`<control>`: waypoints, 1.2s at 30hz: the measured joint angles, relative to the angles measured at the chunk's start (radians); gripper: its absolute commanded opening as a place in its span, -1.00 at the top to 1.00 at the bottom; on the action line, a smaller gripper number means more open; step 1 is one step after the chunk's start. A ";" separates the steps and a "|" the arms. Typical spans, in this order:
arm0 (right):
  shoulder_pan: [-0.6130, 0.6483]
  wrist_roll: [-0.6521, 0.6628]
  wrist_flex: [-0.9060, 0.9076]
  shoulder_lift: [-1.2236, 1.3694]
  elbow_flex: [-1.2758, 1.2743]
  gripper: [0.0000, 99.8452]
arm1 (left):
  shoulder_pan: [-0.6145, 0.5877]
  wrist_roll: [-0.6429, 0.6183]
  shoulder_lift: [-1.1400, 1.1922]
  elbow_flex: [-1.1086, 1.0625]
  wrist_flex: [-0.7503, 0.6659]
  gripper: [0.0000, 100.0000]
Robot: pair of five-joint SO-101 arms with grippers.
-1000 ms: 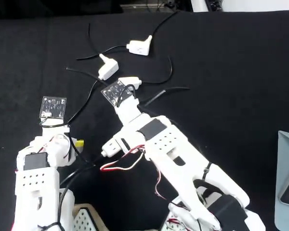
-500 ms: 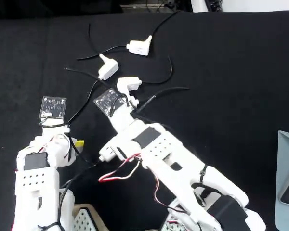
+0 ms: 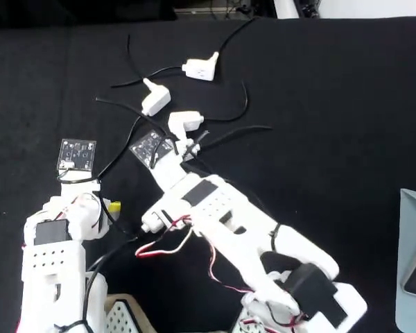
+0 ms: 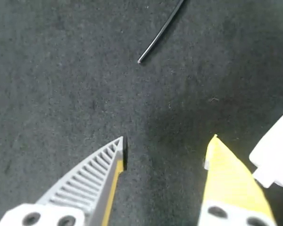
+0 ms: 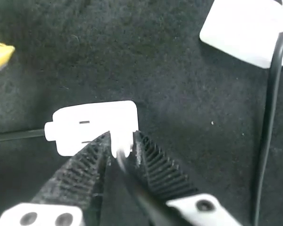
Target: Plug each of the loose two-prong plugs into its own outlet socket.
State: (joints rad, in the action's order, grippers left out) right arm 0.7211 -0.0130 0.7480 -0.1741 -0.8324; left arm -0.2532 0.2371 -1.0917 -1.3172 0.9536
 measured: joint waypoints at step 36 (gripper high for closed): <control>-0.385 0.120 0.411 -0.569 0.222 0.86 | 0.000 -0.127 -0.048 0.256 0.123 0.32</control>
State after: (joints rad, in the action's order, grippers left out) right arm 0.3360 0.1066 1.1592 -0.7434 -0.6099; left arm -0.2532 0.1097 -1.1393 -1.0610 1.0764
